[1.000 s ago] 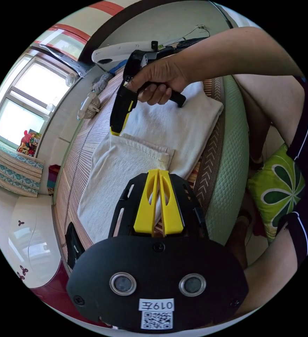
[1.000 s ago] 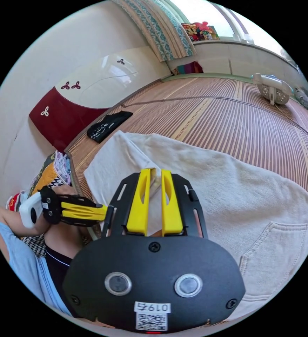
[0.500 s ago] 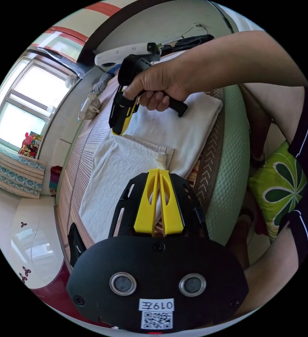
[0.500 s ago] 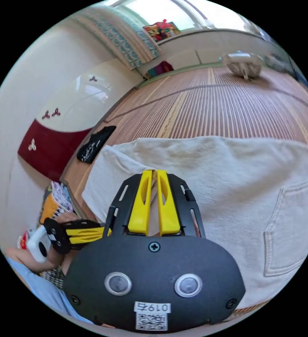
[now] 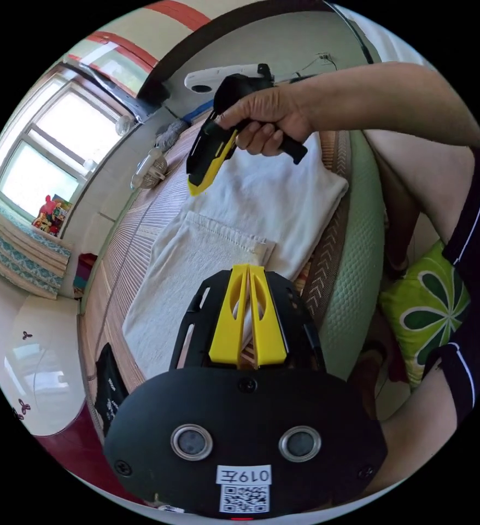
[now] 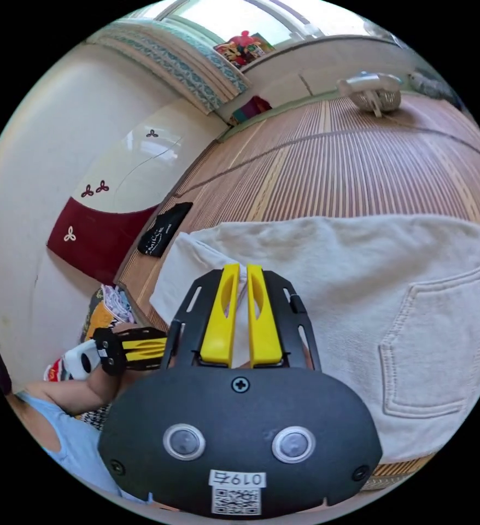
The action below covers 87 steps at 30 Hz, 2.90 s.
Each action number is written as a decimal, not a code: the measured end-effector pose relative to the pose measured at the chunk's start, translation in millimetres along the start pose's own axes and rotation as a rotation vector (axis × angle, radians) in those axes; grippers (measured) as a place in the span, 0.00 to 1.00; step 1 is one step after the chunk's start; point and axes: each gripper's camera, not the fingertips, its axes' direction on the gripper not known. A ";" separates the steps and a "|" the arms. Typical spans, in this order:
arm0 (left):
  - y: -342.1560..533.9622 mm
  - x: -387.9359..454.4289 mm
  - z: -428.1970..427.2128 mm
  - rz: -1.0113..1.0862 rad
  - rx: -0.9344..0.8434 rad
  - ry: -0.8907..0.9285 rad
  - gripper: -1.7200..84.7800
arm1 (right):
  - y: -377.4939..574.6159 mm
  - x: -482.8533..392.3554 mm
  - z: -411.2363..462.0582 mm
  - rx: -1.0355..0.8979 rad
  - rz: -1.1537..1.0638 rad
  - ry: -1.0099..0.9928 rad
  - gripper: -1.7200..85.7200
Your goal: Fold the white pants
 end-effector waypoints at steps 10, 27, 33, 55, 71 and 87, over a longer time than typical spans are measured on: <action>-5.6 -5.5 5.3 -0.019 -0.030 0.057 0.03 | -0.6 -69.0 62.6 -0.087 -0.114 0.240 0.08; 1.7 -31.8 -20.5 -0.116 -0.016 0.067 0.03 | 35.4 -160.4 26.8 -0.013 -0.275 0.269 0.01; -2.1 -36.5 -15.2 -0.134 -0.064 0.084 0.03 | 63.0 -174.2 47.8 -0.143 -0.331 0.343 0.01; -13.2 -59.6 -79.8 -0.513 0.034 -0.015 0.03 | 352.8 62.0 -339.9 0.524 0.443 0.189 0.13; 1.3 -66.6 -45.8 -0.634 -0.020 -0.214 0.03 | 379.3 197.5 -368.4 0.483 0.663 0.026 0.13; -11.2 -203.3 -0.1 -0.934 0.038 0.021 0.03 | 401.4 260.2 -399.3 0.520 0.733 -0.081 0.11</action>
